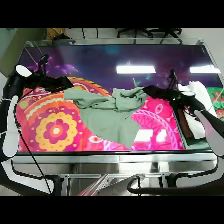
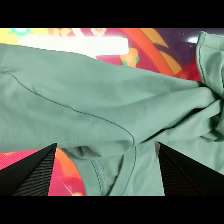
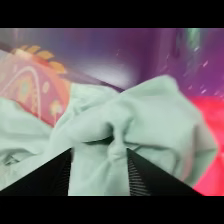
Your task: Fold the shirts.
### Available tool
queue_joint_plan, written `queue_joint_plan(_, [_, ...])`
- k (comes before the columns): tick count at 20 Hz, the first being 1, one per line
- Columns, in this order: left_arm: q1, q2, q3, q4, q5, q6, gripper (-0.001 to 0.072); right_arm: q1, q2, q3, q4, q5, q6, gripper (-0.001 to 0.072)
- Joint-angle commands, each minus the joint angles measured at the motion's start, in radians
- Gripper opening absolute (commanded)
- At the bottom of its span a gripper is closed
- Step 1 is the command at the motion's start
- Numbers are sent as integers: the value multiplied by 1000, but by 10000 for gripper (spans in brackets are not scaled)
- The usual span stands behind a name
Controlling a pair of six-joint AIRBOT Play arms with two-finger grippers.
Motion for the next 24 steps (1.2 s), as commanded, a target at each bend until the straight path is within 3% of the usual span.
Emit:
queue_joint_plan(1, [24,23,19,3,-228,-85,693,-129,-9,72,-169,130,81,416])
queue_joint_plan(4, [-11,163,-235,2,-237,-114,693,-234,-5,74,-209,229,93,415])
queue_joint_plan(6, [-78,278,-468,-2,-153,-143,693,-260,-5,74,-222,270,92,413])
queue_joint_plan(12, [-403,458,-987,-285,378,-154,692,-242,-5,74,-220,300,92,412])
queue_joint_plan(16, [-525,458,-1081,-365,554,-154,693,-239,-5,74,-220,352,92,412])
queue_joint_plan(21, [-531,458,-1089,-357,543,-154,692,-239,-5,74,-220,376,92,411])
queue_joint_plan(24, [-538,424,-1088,-385,651,-153,692,-239,-5,74,-220,376,92,411])
